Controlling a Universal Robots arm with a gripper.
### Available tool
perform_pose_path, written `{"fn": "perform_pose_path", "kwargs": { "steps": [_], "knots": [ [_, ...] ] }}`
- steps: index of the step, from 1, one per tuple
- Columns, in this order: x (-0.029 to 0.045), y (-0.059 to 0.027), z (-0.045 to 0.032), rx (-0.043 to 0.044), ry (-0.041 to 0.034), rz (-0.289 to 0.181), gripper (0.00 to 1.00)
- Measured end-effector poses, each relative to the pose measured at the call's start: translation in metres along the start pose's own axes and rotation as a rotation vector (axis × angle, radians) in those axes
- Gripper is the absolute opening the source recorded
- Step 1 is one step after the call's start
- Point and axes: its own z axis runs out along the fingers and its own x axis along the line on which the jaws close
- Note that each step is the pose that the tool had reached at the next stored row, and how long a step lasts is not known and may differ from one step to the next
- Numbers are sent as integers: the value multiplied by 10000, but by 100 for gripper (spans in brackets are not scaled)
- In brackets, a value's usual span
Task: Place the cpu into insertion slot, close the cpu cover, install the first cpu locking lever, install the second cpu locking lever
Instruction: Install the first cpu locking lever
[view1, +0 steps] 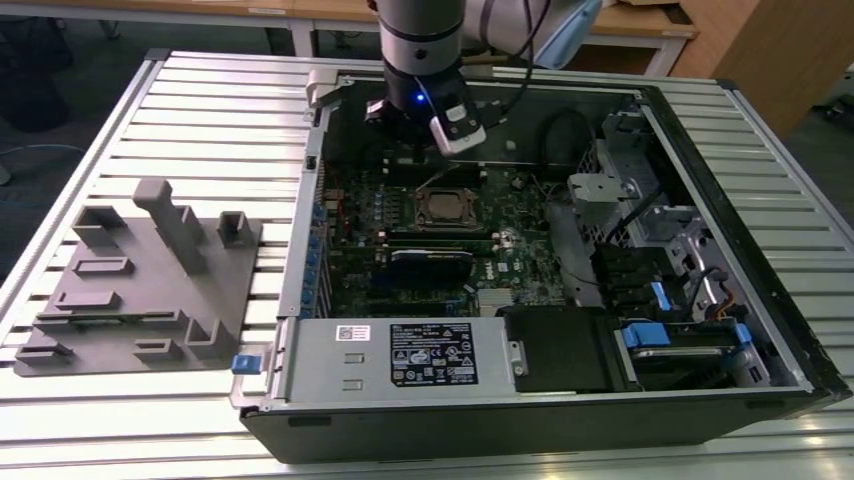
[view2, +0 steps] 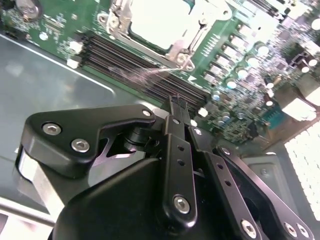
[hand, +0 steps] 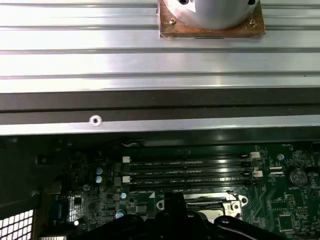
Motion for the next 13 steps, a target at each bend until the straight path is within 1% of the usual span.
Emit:
{"fn": "perform_pose_path", "kwargs": {
  "steps": [8, 13],
  "knots": [
    [-145, 5, 17, 0, 1, 0, 11],
    [-148, 5, 18, 0, 0, 1, 11]
  ]
}}
